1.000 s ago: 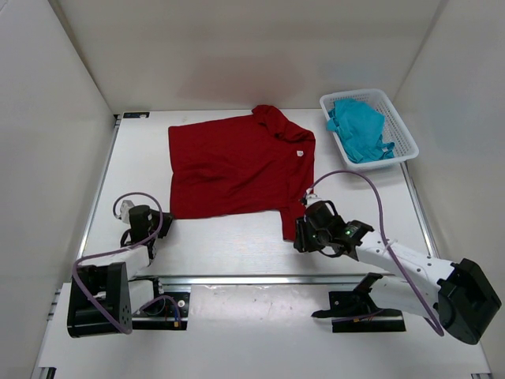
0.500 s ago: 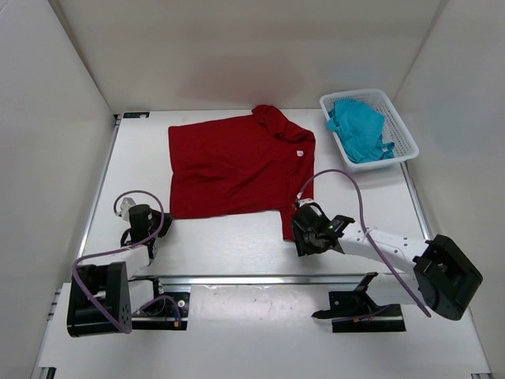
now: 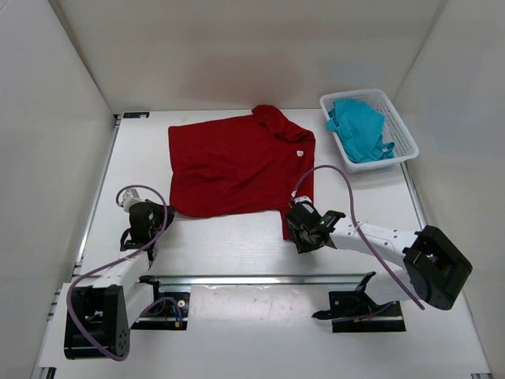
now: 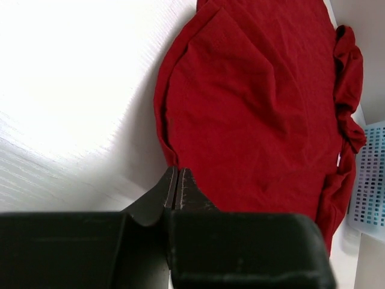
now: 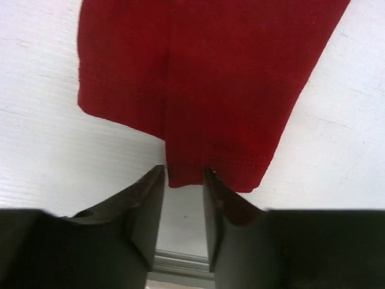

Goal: Fold and stack the t-shirts
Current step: Flatten out the tshirt

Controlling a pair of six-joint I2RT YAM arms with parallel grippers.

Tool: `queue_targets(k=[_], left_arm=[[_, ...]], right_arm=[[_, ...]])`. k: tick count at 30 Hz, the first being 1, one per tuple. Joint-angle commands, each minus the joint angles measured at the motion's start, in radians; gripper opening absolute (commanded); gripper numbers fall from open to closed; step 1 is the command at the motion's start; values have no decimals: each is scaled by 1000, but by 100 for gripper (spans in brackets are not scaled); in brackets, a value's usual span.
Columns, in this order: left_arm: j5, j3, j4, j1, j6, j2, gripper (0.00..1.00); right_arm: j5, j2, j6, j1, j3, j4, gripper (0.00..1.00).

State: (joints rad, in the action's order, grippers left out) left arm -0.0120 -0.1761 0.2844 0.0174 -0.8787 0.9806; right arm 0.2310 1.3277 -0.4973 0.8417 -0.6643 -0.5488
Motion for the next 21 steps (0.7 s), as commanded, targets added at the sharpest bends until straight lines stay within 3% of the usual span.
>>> queue_targets(k=[1,11,16,21], left_arm=[[15,-10,-14,-4,21,0,0],[26,-33,-37,-56,30,-13,0],[46,-111,-102,-125,84,-7,0],[113,-356,-246,-177,193,53,0]], right_arm=[[24,7,-4,-13,15,19,29],[24,12,-10,-13,8,-3,0],[-16,-151,-4,-42,-72,-82,0],[-152,-347,45,-131,-211,-108,0]])
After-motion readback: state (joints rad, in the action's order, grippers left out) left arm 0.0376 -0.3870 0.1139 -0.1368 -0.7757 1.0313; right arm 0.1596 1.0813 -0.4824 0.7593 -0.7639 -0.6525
